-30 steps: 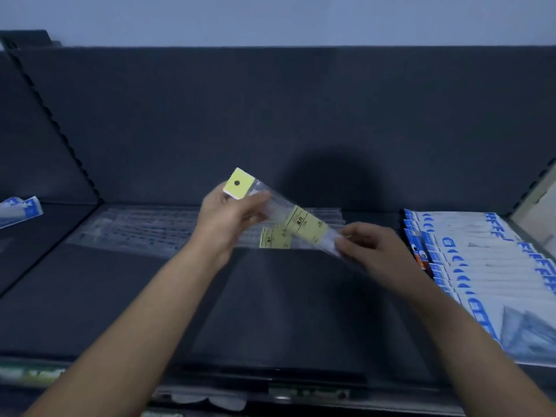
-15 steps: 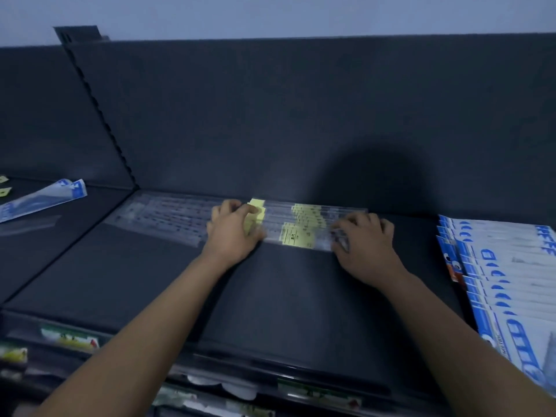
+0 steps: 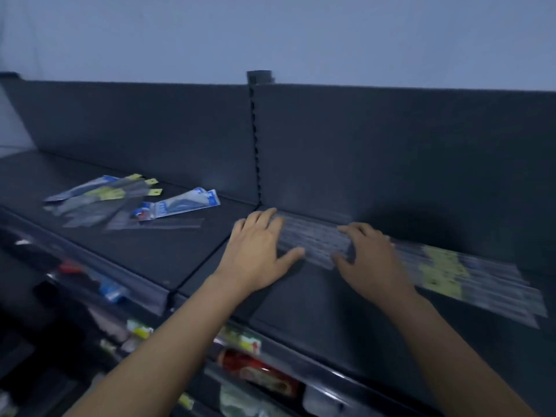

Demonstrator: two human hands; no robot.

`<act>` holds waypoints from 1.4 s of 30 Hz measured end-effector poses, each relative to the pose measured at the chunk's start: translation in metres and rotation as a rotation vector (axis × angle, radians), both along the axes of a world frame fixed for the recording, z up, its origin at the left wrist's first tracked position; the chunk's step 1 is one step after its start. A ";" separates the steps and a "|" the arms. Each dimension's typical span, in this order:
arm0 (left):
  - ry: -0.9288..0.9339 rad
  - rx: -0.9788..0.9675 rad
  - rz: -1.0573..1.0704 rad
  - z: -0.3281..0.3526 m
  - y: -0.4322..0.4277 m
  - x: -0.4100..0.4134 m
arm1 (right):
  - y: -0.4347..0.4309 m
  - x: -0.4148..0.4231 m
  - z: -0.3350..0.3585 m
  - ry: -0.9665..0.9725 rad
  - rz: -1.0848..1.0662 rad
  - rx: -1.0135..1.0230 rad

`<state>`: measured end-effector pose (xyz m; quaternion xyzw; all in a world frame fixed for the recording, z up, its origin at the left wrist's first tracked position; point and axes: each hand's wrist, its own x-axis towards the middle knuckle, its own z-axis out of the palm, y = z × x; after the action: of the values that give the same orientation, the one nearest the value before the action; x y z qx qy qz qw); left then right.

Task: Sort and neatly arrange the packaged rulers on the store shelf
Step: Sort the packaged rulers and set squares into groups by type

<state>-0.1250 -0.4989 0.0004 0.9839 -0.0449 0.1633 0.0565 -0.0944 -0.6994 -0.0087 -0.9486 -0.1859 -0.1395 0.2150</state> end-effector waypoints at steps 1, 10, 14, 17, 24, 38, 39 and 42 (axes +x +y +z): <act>0.013 0.020 0.035 0.001 0.026 -0.005 | 0.027 -0.003 -0.001 0.020 0.024 -0.006; 0.196 0.124 0.322 -0.010 0.265 -0.043 | 0.257 -0.010 -0.014 0.143 0.187 0.001; 0.283 0.113 0.367 -0.015 0.337 -0.038 | 0.325 0.000 -0.015 0.188 0.248 -0.021; 0.284 0.096 0.374 -0.021 0.376 -0.018 | 0.365 0.021 -0.017 0.182 0.283 -0.027; 0.230 0.105 0.367 -0.025 0.451 0.054 | 0.442 0.087 -0.022 0.210 0.322 -0.080; 0.385 -0.302 -0.006 -0.022 0.535 0.204 | 0.510 0.158 -0.024 0.228 0.042 -0.135; 0.406 -0.316 -0.075 -0.021 0.536 0.211 | 0.502 0.157 -0.024 0.230 -0.066 -0.120; 0.485 -0.467 -0.303 -0.016 0.531 0.230 | 0.480 0.146 -0.026 0.264 -0.328 -0.181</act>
<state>0.1052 0.0319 -0.0160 0.9368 -0.1368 -0.0788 0.3123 0.0515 -0.2190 -0.0347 -0.9915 -0.0110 -0.0301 0.1259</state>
